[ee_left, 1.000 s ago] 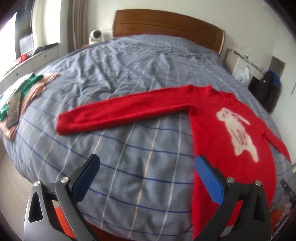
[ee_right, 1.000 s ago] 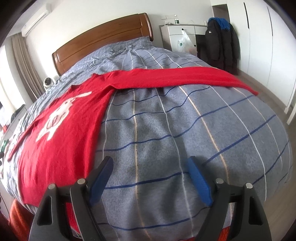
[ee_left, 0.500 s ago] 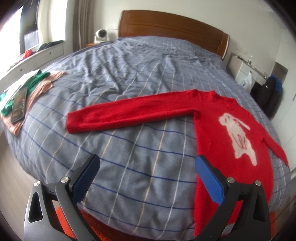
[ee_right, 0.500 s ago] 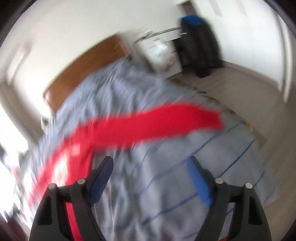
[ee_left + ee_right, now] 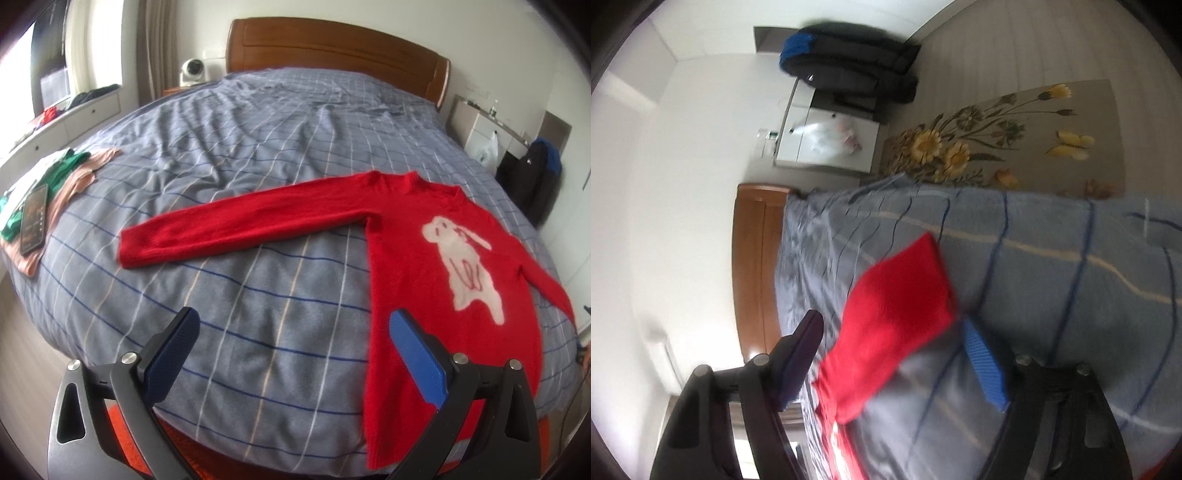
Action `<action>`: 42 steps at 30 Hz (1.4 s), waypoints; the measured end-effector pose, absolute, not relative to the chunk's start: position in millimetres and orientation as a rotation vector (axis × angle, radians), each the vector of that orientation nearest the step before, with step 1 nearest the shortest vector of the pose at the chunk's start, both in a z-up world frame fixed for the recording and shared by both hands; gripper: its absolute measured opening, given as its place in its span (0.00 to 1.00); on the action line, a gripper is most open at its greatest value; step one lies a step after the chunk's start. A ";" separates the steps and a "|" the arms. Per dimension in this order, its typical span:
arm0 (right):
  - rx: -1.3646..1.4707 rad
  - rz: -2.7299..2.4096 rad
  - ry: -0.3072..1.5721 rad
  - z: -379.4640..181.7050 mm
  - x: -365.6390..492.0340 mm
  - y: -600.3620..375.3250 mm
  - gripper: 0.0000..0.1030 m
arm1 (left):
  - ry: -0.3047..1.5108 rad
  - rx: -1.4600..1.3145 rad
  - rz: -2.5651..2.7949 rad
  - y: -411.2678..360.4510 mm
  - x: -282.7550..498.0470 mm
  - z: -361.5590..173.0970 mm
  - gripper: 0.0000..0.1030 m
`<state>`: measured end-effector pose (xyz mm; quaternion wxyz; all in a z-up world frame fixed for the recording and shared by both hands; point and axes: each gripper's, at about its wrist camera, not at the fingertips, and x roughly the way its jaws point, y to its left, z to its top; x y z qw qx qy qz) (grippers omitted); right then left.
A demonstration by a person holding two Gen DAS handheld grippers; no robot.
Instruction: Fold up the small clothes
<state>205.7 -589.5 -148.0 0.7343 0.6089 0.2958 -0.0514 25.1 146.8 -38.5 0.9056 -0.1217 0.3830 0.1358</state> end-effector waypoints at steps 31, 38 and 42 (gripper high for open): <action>0.440 0.679 0.803 15.6 332.1 -141.0 0.18 | 0.780 -0.380 0.371 194.0 -3.7 -54.5 0.99; 0.671 0.771 0.941 -65.9 326.6 -134.7 0.60 | 0.788 -0.361 0.407 204.4 -13.2 -63.6 0.99; 0.569 0.639 0.936 -82.1 320.6 -195.5 0.61 | 0.834 -0.390 0.408 206.3 -7.6 -79.9 0.99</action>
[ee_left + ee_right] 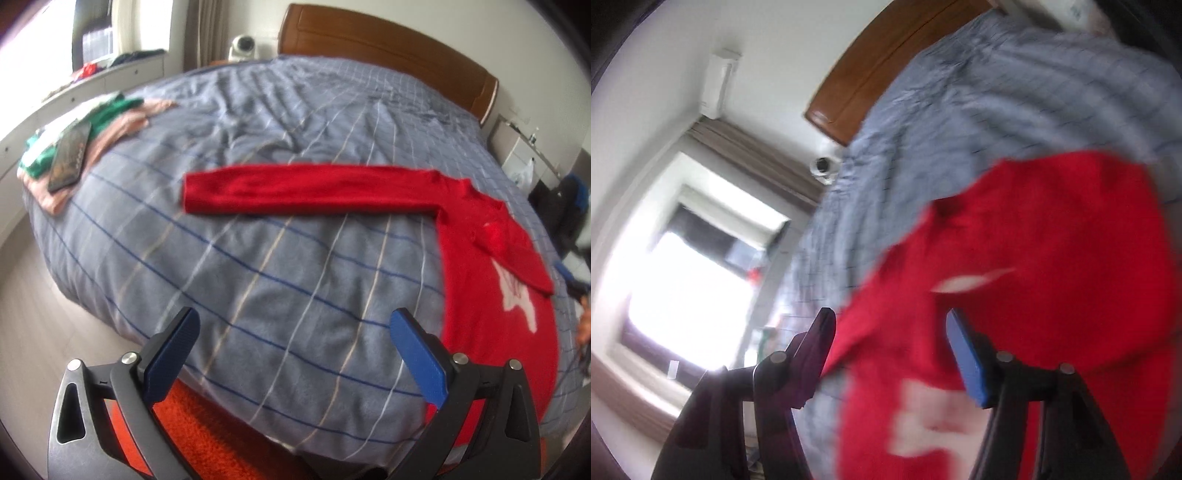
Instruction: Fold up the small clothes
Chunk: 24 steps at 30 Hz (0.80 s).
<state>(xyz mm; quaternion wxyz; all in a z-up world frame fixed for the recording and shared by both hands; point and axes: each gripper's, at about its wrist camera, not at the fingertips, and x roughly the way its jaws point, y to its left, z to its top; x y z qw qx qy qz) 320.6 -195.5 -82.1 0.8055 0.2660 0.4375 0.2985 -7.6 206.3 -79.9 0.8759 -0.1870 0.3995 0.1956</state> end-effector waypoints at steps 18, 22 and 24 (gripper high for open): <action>-0.328 0.769 0.794 -63.2 246.4 -97.4 0.56 | 0.880 -0.249 0.311 151.3 14.4 -78.6 0.99; -0.484 0.798 0.852 -90.0 270.8 -17.9 0.44 | 0.857 -0.306 0.345 170.5 0.1 -73.5 0.99; -0.534 0.769 0.889 -108.2 282.0 1.7 0.40 | 0.848 -0.324 0.363 178.7 -6.6 -73.1 0.99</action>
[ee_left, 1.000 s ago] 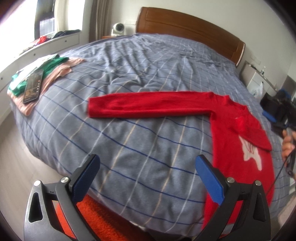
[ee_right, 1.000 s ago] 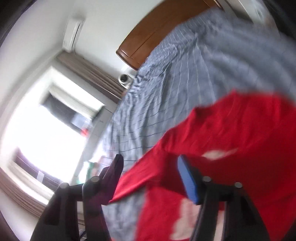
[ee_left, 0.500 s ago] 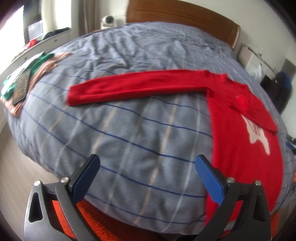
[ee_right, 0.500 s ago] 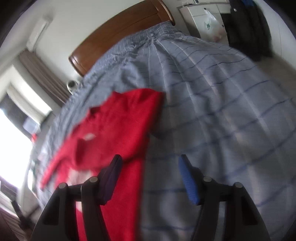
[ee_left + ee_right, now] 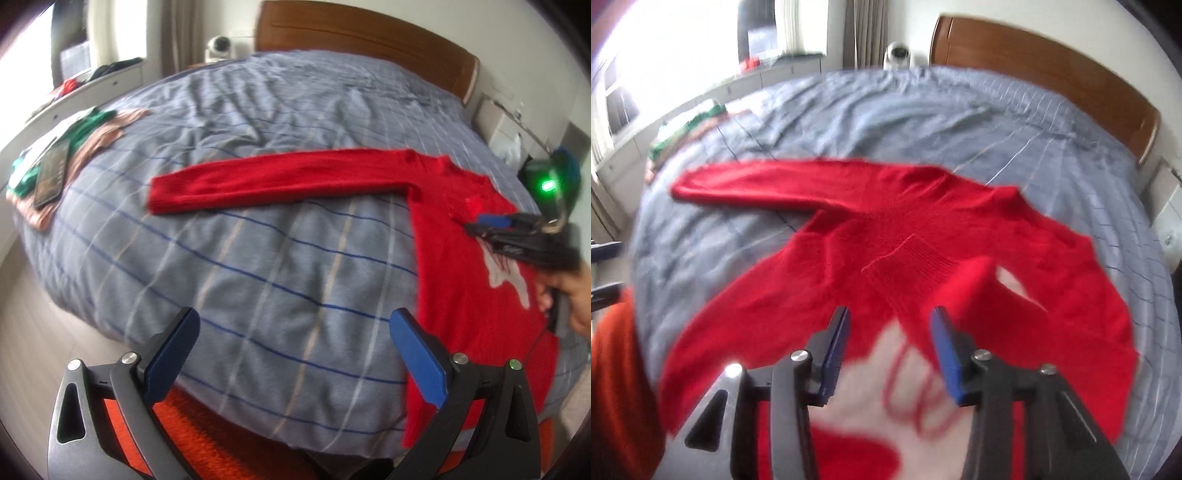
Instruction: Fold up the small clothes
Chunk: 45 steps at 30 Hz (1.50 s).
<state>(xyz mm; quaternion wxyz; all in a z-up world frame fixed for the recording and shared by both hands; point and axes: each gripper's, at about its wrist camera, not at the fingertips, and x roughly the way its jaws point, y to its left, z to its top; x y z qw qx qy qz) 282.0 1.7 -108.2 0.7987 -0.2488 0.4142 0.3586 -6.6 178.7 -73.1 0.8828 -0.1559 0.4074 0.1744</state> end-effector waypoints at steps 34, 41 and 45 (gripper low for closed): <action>0.148 0.202 0.754 -95.0 229.3 -380.4 0.69 | 0.949 -0.231 0.304 149.3 23.3 -98.0 0.99; 0.235 0.184 0.745 -137.1 226.0 -402.3 0.69 | 0.970 -0.226 0.345 159.6 19.2 -104.3 0.99; 0.201 0.169 0.724 -140.9 223.4 -394.4 0.71 | 0.987 -0.233 0.361 165.8 21.2 -110.7 0.99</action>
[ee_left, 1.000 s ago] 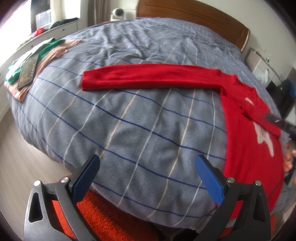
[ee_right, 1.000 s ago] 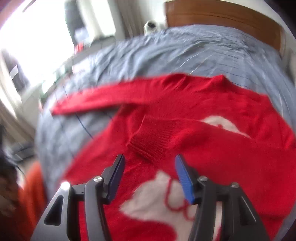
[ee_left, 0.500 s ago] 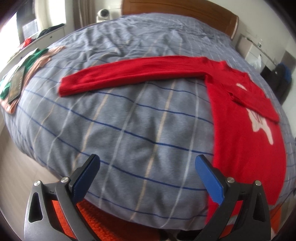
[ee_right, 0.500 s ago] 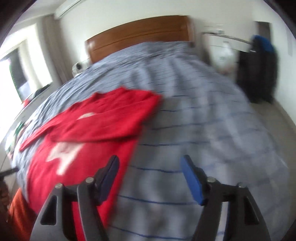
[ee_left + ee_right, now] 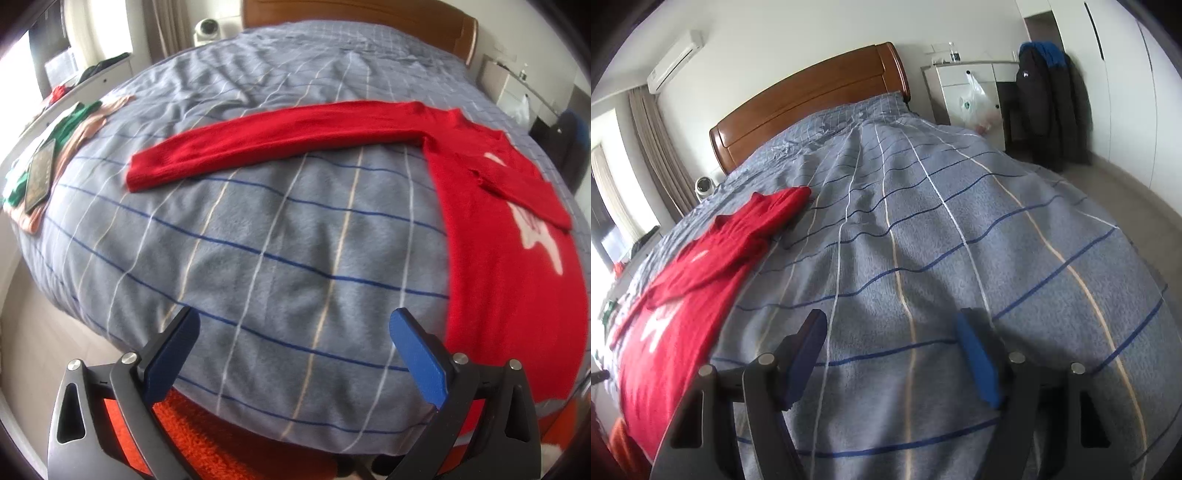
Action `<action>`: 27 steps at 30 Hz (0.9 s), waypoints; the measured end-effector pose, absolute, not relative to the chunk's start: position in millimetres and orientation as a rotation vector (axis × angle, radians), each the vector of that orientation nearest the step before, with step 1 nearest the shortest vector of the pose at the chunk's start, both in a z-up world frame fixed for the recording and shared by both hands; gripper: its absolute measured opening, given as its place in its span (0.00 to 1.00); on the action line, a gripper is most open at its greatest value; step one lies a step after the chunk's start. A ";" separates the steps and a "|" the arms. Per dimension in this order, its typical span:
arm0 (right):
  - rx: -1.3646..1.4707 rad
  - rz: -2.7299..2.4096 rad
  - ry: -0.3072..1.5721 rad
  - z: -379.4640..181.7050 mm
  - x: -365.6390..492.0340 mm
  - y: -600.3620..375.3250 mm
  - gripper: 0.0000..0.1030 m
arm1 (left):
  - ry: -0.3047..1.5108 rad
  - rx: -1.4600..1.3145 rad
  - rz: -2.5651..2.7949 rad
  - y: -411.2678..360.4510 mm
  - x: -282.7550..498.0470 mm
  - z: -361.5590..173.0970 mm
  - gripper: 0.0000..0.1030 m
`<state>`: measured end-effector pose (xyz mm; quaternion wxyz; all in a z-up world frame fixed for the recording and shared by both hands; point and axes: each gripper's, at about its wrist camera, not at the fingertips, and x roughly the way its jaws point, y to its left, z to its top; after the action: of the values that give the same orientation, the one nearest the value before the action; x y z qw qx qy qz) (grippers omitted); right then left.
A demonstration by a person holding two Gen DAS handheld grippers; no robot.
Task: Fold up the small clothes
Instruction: 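Grasp the other sleeve cuff with the left gripper and fold it across the body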
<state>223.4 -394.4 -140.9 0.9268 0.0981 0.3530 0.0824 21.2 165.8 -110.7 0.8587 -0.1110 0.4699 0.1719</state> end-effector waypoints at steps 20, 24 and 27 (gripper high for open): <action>0.152 0.161 0.729 -151.0 226.4 -387.3 0.75 | 1.031 -0.515 0.533 372.1 72.2 -126.8 0.94; 0.147 0.156 0.731 -150.5 226.9 -386.9 0.75 | 0.994 -0.478 0.489 359.8 84.5 -119.1 0.06; 0.144 0.154 0.731 -150.7 226.8 -386.4 0.75 | 0.948 -0.473 0.458 350.5 99.7 -87.5 0.06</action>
<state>226.8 -386.4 -150.7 0.9285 0.0702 0.3567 0.0754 99.7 350.5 -87.5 0.8381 -0.2238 0.4480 0.2166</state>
